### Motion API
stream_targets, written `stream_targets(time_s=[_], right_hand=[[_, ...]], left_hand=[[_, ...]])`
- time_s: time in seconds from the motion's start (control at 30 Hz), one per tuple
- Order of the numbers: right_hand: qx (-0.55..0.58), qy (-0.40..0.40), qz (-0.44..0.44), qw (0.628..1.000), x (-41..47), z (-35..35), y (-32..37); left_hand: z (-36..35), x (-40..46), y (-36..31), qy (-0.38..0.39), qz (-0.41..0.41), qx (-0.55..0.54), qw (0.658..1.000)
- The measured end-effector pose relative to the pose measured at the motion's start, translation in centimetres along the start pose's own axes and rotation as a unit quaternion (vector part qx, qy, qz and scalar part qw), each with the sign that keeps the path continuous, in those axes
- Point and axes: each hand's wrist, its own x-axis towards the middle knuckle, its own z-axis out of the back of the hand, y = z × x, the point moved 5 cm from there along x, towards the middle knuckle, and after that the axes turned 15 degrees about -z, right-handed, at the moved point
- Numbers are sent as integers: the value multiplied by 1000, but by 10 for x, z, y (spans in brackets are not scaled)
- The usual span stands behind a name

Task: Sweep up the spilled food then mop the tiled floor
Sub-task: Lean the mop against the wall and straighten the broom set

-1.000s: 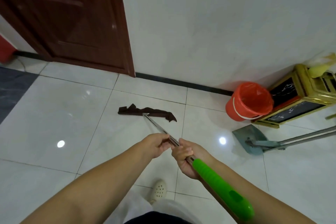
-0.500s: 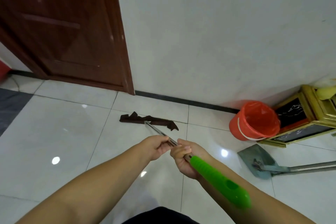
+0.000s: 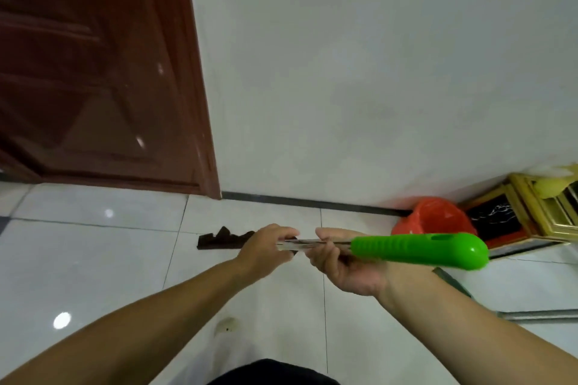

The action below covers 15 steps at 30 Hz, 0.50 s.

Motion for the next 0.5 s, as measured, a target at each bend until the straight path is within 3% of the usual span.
stream_targets(time_s=[0.07,0.17,0.27,0.33,0.43,0.5], right_hand=[[-64,-30,17,997,3,-14,15],[-181,-145,91,968,4,-24,41],[-301,-296,270,865,-5,-26,83],[-378,-345,351,784,-12,-35,109],[-511,-348,411,670,-11,-68,139],[-556,-329,433,629,-7,-89,159]], left_hand=[[6,21,-9,29,-86,37,995],[23,48,-5,-3,-87,42,995],[39,69,8,-30,-68,16,997],[50,85,10,-28,-80,38,996],[64,111,12,-35,-88,52,994],[75,129,11,-38,-81,69,994]])
